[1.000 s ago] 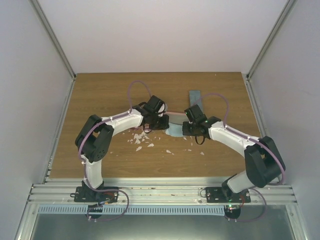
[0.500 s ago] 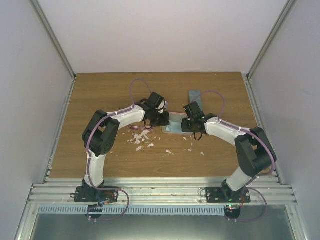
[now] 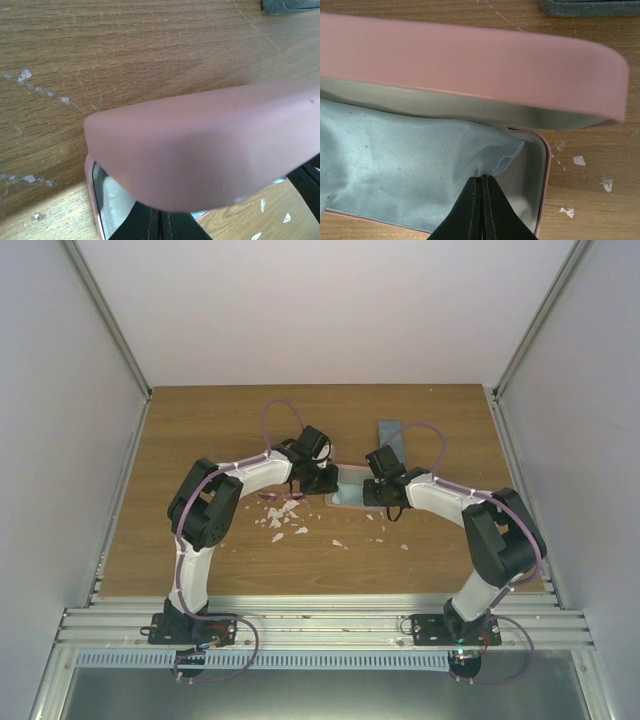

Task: Organize the sunglasses
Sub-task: Place the glasses cleaning cloth in the sunglasses case.

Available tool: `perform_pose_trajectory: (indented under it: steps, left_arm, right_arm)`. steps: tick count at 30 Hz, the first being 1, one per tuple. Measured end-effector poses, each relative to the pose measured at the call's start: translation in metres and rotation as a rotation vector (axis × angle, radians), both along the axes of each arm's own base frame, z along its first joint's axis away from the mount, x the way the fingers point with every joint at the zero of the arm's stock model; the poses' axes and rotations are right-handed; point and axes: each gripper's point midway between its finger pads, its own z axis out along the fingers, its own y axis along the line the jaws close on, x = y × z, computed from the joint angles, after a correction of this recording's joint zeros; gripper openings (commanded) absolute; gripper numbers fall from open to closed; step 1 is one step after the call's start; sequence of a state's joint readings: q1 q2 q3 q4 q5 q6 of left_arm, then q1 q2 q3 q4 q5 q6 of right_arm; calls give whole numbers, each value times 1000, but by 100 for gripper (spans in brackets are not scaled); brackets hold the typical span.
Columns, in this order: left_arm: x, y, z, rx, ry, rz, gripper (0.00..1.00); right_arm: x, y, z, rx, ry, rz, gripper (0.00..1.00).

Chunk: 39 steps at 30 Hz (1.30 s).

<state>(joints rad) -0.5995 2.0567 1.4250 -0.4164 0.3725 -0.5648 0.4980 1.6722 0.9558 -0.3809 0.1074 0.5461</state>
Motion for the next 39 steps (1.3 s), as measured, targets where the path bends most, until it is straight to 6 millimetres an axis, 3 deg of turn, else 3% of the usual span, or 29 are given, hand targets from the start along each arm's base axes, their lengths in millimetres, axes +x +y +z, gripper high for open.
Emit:
perform_pose_trajectory:
  steps: [12,15,18,20,25,31,39]
  left_arm:
    - [-1,3,-2,19,6,6,10]
    - [-1,4,-2,22,6,6,18]
    - [0,4,-1,29,2,4,26]
    - [1,4,0,32,-2,2,28]
    - [1,6,2,46,-6,2,28]
    - [0,10,1,64,0,11,12]
    - [3,13,6,73,-16,32,18]
  right_arm:
    - [0,-7,-7,-39,8,-15,3]
    - [0,-7,-7,-41,9,-15,17]
    - [1,-8,-6,-52,7,-6,37]
    - [2,-9,-4,-53,2,-12,41]
    - [3,-10,4,-51,-15,-13,37]
    - [5,0,8,-4,-20,17,20]
    - [7,18,8,73,-21,67,15]
